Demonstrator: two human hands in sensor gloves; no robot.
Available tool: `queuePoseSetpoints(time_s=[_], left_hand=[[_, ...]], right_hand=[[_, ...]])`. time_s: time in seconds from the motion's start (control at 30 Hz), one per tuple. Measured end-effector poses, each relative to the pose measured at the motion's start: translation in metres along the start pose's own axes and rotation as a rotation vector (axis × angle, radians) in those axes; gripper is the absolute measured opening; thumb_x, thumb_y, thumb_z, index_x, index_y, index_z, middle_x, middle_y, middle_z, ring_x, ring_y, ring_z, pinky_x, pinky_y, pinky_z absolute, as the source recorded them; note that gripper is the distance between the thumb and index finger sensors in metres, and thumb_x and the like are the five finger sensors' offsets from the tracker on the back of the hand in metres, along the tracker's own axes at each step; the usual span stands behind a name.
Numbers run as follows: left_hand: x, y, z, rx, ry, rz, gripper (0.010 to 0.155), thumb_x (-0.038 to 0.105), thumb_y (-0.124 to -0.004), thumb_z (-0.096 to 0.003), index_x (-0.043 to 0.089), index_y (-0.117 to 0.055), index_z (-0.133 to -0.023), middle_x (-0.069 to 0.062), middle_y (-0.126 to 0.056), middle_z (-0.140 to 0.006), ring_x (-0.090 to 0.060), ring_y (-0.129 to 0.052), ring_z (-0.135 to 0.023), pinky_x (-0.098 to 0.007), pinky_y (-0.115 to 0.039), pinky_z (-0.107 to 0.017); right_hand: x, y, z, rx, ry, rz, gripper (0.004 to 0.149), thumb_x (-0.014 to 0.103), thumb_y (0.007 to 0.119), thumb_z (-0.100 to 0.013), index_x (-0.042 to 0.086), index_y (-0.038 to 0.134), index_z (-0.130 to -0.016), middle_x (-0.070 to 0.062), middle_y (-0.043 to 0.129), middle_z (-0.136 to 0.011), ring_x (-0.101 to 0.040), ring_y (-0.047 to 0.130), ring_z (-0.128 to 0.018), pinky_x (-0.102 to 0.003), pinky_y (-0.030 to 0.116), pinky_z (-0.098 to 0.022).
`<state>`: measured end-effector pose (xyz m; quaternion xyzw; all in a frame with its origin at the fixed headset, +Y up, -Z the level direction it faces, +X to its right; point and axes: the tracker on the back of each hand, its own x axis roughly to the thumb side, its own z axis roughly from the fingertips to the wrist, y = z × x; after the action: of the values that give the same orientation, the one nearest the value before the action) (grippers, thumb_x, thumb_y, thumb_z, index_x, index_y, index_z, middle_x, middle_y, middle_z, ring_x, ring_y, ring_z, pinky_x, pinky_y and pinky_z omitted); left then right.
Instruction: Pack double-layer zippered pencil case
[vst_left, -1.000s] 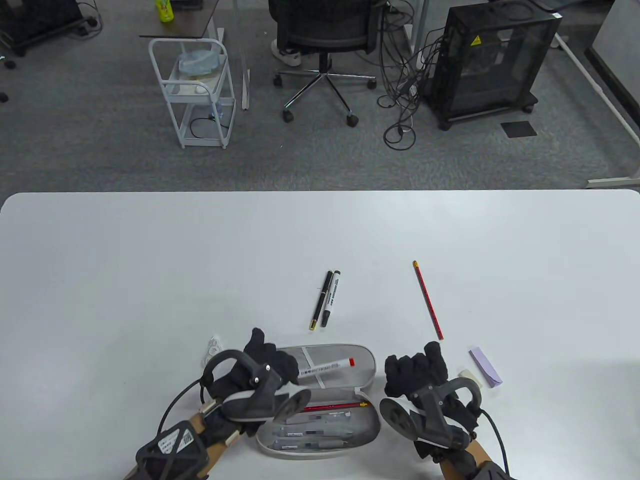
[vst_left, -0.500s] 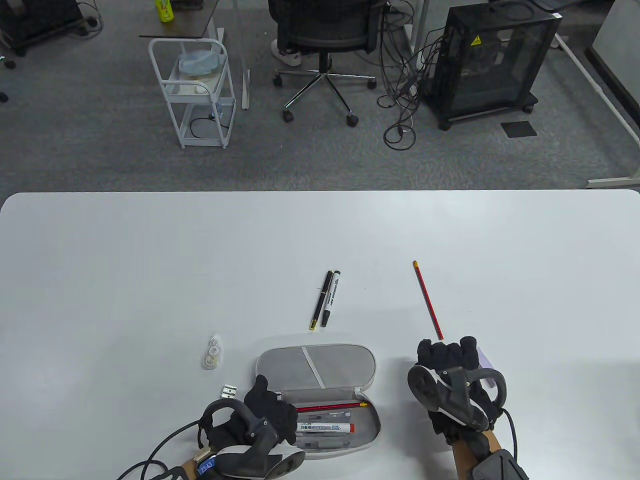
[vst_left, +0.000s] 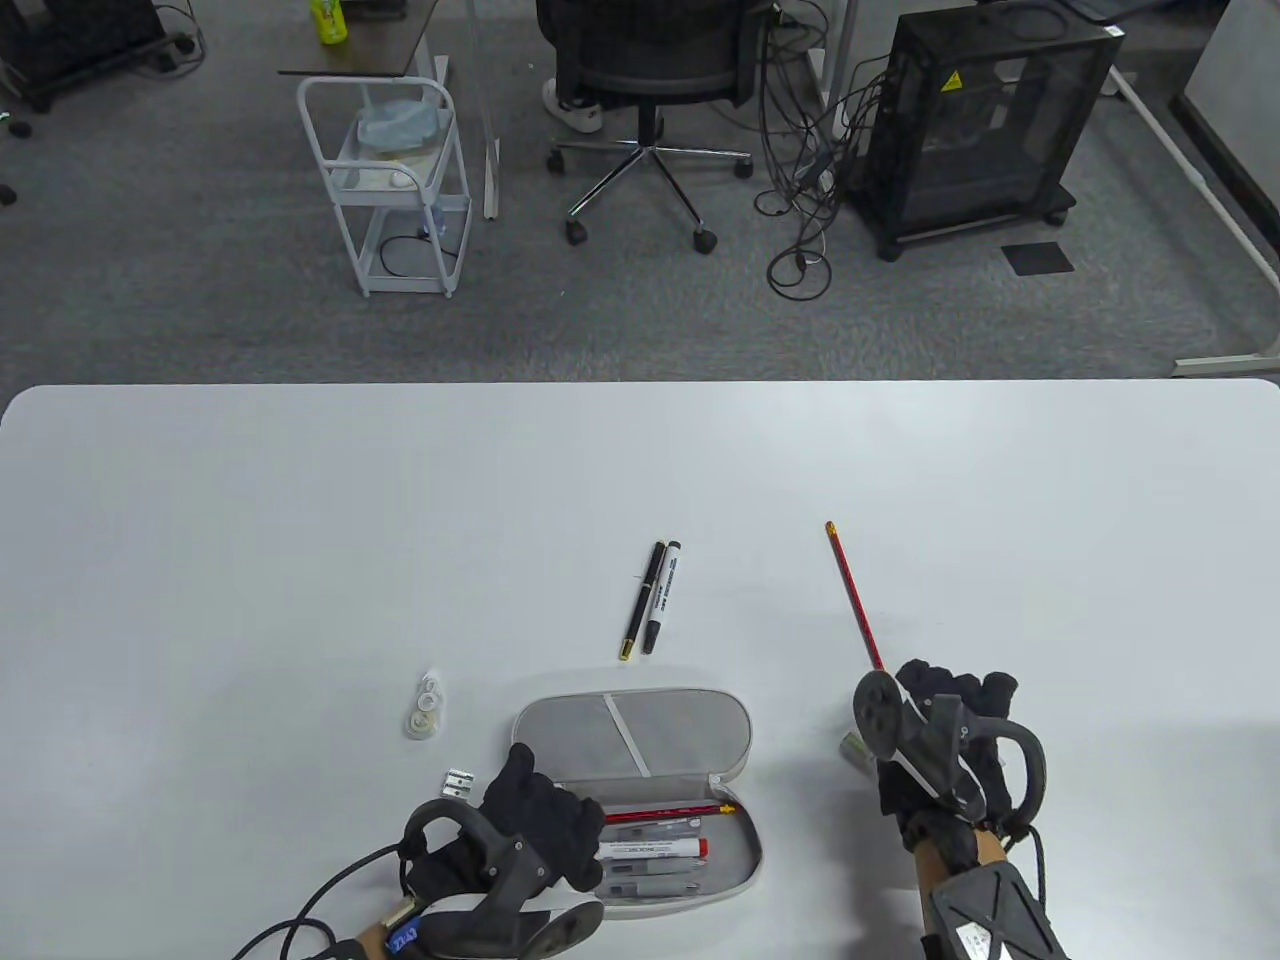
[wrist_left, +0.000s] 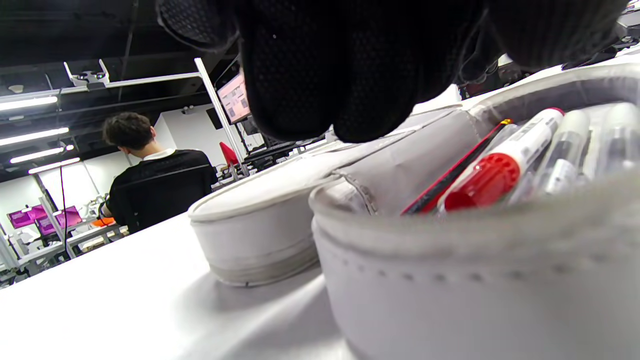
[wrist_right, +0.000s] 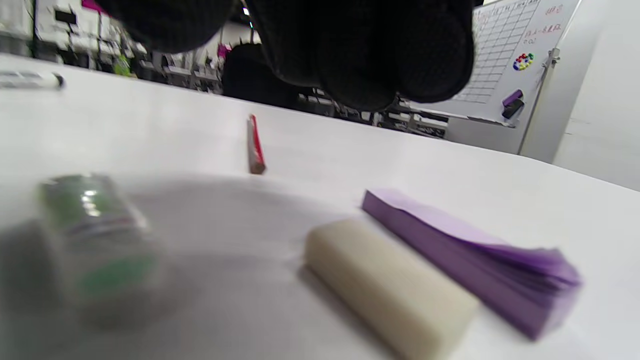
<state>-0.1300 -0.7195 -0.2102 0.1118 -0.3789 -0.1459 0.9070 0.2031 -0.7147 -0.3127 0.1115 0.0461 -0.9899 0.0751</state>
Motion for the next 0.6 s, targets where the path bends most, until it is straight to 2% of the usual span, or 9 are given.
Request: queuePoseSetpoints(time_s=[0.2,0.37,0.47,0.6], left_hand=[[-0.007,0.001,0.003,-0.001,0.019,0.036,0.054,0.061,-0.070,-0.0427,0.027,-0.080,-0.084,0.004,-0.097,-0.076,-0.026,-0.098,-0.071,-0.055,-0.065,-0.069],[-0.008,0.002,0.002,0.015,0.015,0.046,0.055,0.061,-0.069,-0.0425,0.027,-0.081,-0.084,0.004,-0.097,-0.076,-0.026,-0.097,-0.071,-0.055,-0.064,-0.069],[-0.007,0.002,0.002,0.019,0.022,0.037,0.056,0.062,-0.068,-0.0427,0.027,-0.080,-0.084,0.003,-0.096,-0.079,-0.027,-0.096,-0.074,-0.055,-0.064,-0.070],[-0.011,0.001,0.001,0.021,0.066,0.076,0.058,0.062,-0.068,-0.0431,0.026,-0.079,-0.086,0.002,-0.095,-0.082,-0.029,-0.095,-0.076,-0.056,-0.063,-0.070]], right_hand=[[0.019,-0.001,-0.039,0.142,0.089,0.095,0.065,0.053,0.077,-0.040,0.014,0.079,-0.092,-0.014,0.083,-0.091,-0.039,0.080,-0.081,-0.061,0.042,-0.071],[0.032,0.020,-0.066,0.284,0.155,0.209,0.067,0.056,0.079,-0.037,0.015,0.082,-0.091,-0.012,0.084,-0.092,-0.038,0.079,-0.083,-0.060,0.041,-0.072],[0.029,0.036,-0.078,0.405,0.208,0.197,0.069,0.056,0.079,-0.037,0.012,0.080,-0.090,-0.013,0.085,-0.092,-0.038,0.079,-0.084,-0.059,0.041,-0.072],[0.024,0.037,-0.088,0.399,0.244,0.115,0.065,0.049,0.084,-0.032,0.011,0.084,-0.084,-0.014,0.090,-0.084,-0.038,0.083,-0.079,-0.059,0.044,-0.071]])
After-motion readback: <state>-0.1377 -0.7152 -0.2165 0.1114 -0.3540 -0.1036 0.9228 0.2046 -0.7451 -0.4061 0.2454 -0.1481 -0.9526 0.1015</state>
